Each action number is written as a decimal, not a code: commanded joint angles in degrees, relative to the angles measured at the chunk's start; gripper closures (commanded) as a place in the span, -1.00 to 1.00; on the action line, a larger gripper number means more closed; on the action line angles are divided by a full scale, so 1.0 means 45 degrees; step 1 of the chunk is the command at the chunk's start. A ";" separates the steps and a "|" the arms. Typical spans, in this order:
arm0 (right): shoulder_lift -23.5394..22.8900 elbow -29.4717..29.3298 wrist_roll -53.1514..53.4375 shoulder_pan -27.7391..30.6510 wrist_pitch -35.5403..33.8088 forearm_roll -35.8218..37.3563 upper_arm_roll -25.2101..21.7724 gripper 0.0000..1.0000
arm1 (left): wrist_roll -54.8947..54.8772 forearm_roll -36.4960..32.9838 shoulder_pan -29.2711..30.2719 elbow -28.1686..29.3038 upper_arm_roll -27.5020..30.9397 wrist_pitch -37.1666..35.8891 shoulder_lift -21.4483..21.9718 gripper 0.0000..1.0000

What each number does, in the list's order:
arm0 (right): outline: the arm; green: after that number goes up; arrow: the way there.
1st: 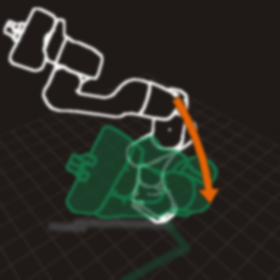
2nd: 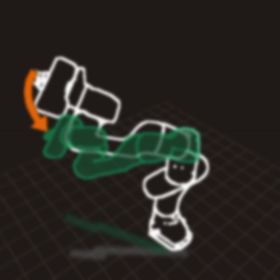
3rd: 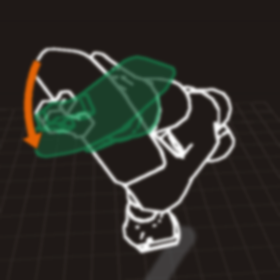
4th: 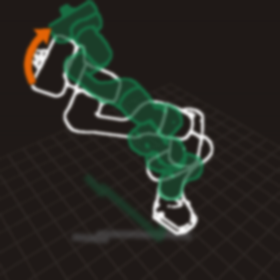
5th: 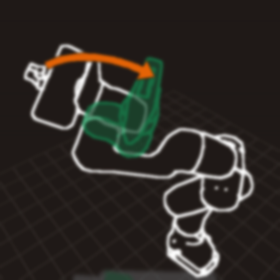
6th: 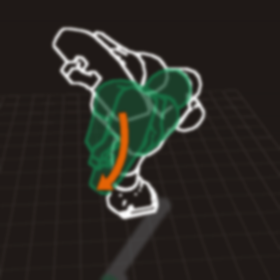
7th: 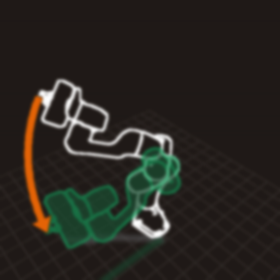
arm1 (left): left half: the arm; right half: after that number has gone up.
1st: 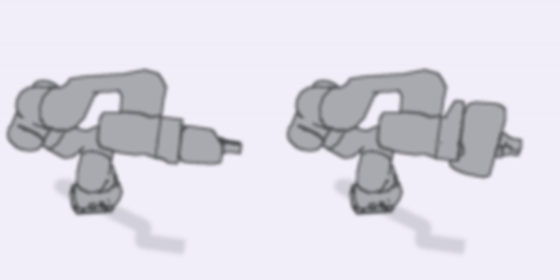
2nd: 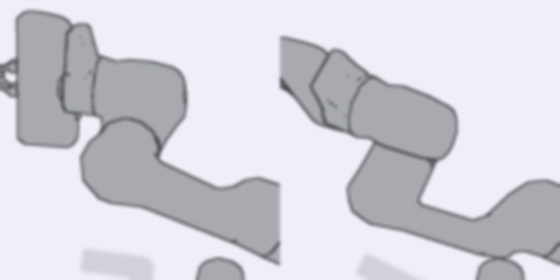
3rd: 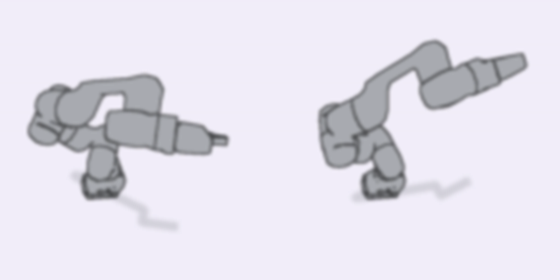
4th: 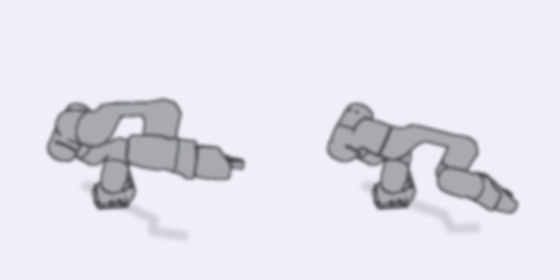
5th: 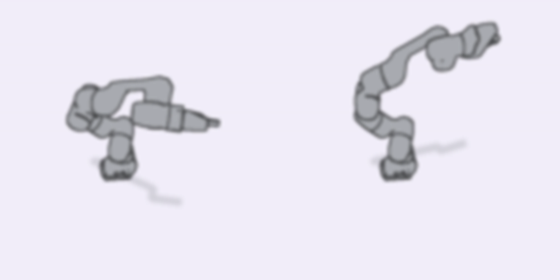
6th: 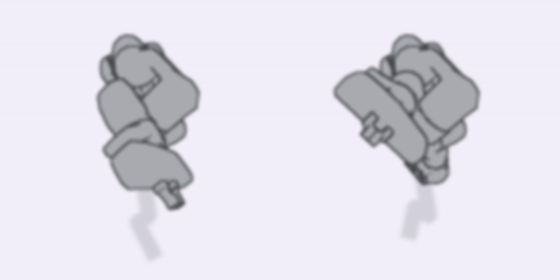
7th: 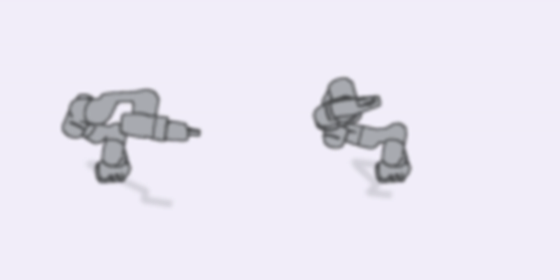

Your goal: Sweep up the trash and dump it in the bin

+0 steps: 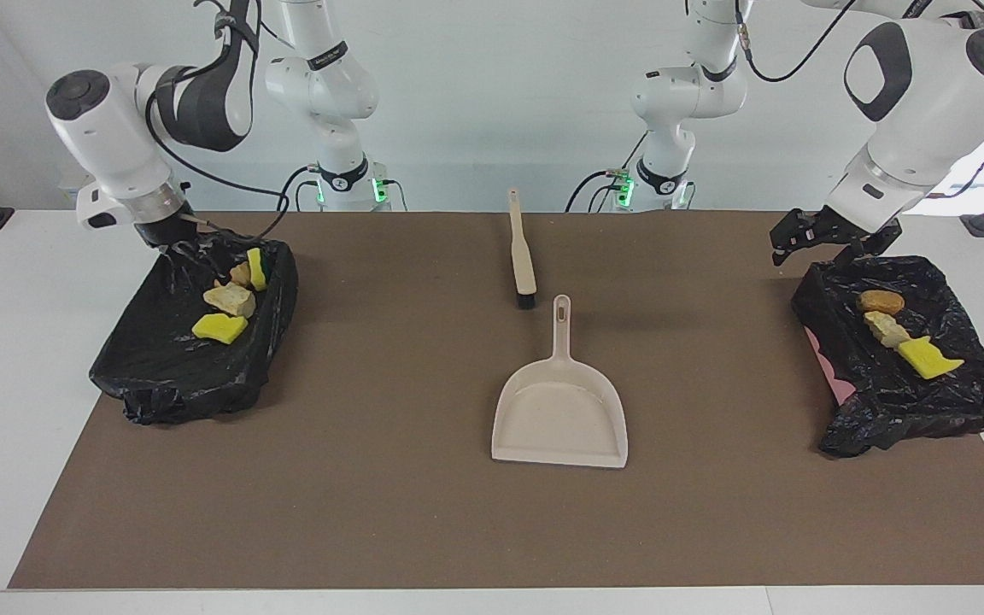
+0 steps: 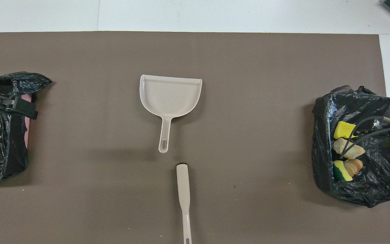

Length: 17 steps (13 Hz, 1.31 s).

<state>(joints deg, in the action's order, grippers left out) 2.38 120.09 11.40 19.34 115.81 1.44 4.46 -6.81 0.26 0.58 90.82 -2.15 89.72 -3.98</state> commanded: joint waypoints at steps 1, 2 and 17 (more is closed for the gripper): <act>-0.0915 0.0733 0.0121 0.0488 0.2011 0.0053 0.0141 -1.00 | -0.0167 -0.0077 0.0106 -0.0025 -0.0029 -0.0230 0.0103 -1.00; -0.1015 0.0832 0.0547 0.0488 0.2173 -0.0046 0.0141 -1.00 | -0.0167 -0.0077 0.0106 -0.0025 -0.0029 -0.0230 0.0103 -1.00; -0.0820 0.1245 0.0864 0.0410 0.1825 -0.0984 0.0141 -0.06 | -0.0050 -0.0058 0.0126 -0.0728 -0.0029 -0.0855 -0.0112 -1.00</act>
<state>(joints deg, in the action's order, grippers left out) -1.29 126.55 15.38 21.06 124.77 -3.14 4.90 -6.80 0.26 0.65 88.48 -2.09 86.24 -4.15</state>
